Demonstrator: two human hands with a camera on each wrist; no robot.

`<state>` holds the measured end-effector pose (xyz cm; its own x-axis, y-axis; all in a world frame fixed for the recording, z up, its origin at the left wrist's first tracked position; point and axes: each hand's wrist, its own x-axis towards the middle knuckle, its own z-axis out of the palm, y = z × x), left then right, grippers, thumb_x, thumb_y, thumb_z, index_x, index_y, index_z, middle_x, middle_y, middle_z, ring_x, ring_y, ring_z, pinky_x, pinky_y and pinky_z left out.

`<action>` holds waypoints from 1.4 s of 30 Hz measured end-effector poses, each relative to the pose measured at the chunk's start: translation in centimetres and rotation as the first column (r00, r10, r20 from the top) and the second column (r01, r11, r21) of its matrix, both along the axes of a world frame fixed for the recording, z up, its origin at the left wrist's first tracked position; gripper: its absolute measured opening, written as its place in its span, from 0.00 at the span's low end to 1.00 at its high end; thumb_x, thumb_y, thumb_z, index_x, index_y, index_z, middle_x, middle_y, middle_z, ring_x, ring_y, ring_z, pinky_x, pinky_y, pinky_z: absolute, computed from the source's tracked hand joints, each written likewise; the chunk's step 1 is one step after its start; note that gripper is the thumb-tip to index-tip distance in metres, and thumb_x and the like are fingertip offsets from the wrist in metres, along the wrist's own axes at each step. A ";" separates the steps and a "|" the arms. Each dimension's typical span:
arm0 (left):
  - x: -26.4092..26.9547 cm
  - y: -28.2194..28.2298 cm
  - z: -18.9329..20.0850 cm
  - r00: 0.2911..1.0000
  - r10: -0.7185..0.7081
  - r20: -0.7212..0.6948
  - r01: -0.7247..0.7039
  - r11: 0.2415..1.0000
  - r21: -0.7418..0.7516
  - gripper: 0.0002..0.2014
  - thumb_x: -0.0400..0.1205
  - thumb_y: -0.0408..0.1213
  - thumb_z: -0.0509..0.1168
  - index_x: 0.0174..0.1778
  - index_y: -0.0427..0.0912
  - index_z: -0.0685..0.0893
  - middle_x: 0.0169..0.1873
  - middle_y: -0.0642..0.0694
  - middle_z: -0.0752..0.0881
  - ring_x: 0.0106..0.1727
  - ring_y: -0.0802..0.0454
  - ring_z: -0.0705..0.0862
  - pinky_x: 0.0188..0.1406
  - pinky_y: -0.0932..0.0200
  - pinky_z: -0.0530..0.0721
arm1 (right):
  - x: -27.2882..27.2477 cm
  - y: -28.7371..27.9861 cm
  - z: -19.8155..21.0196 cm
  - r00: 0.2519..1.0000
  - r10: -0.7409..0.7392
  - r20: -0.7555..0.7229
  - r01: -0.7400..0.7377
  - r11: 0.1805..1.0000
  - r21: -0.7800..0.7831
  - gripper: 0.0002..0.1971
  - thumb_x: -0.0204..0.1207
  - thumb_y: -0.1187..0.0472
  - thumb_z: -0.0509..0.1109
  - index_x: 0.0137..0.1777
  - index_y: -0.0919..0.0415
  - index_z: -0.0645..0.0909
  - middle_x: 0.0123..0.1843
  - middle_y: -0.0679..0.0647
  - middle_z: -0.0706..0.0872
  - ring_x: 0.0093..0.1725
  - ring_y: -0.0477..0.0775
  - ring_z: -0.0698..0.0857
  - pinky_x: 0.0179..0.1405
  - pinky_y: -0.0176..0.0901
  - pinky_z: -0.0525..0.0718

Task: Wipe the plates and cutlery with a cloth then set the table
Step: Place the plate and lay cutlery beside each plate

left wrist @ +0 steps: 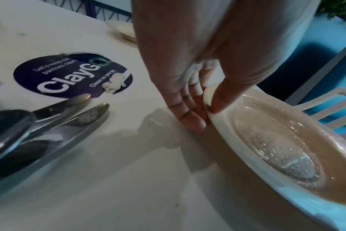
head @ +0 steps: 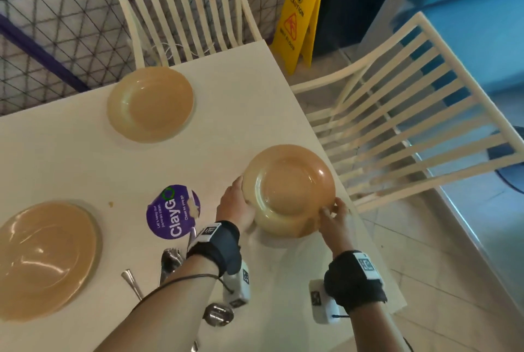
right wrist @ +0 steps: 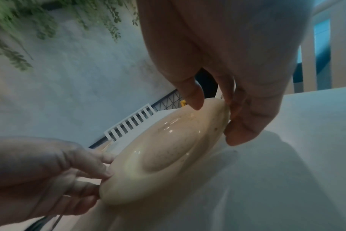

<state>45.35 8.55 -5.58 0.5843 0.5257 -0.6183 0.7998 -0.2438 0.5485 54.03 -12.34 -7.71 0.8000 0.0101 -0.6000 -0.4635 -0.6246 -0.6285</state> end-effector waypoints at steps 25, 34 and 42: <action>5.0 6.2 0.8 0.998 0.053 0.041 -0.055 0.997 0.052 0.28 0.76 0.40 0.59 0.75 0.55 0.75 0.60 0.47 0.87 0.62 0.40 0.85 0.66 0.41 0.84 | 7.9 4.1 1.8 0.983 -0.056 -0.175 0.099 0.964 0.245 0.30 0.85 0.61 0.65 0.86 0.62 0.61 0.67 0.61 0.83 0.57 0.59 0.87 0.62 0.61 0.88; -7.9 7.6 5.8 0.959 0.162 0.233 -0.175 0.984 0.036 0.16 0.88 0.35 0.61 0.70 0.48 0.83 0.51 0.53 0.91 0.49 0.65 0.88 0.51 0.72 0.84 | -1.3 2.5 3.3 0.992 0.122 -0.026 -0.115 0.975 0.193 0.20 0.87 0.59 0.64 0.77 0.61 0.73 0.61 0.61 0.84 0.49 0.59 0.88 0.53 0.58 0.90; -21.7 4.6 6.8 0.975 0.183 0.126 -0.191 0.980 0.054 0.12 0.88 0.41 0.65 0.67 0.52 0.85 0.54 0.52 0.88 0.51 0.59 0.87 0.51 0.64 0.83 | -13.2 8.9 3.1 0.773 0.630 0.079 -0.635 0.767 0.094 0.10 0.82 0.57 0.70 0.61 0.54 0.86 0.49 0.50 0.88 0.49 0.55 0.88 0.57 0.51 0.85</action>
<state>23.66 13.15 1.27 0.5400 0.6696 -0.5099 0.7638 -0.1353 0.6311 40.80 -3.41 -4.65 0.6127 0.5853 -0.5310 0.0397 -0.6939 -0.7190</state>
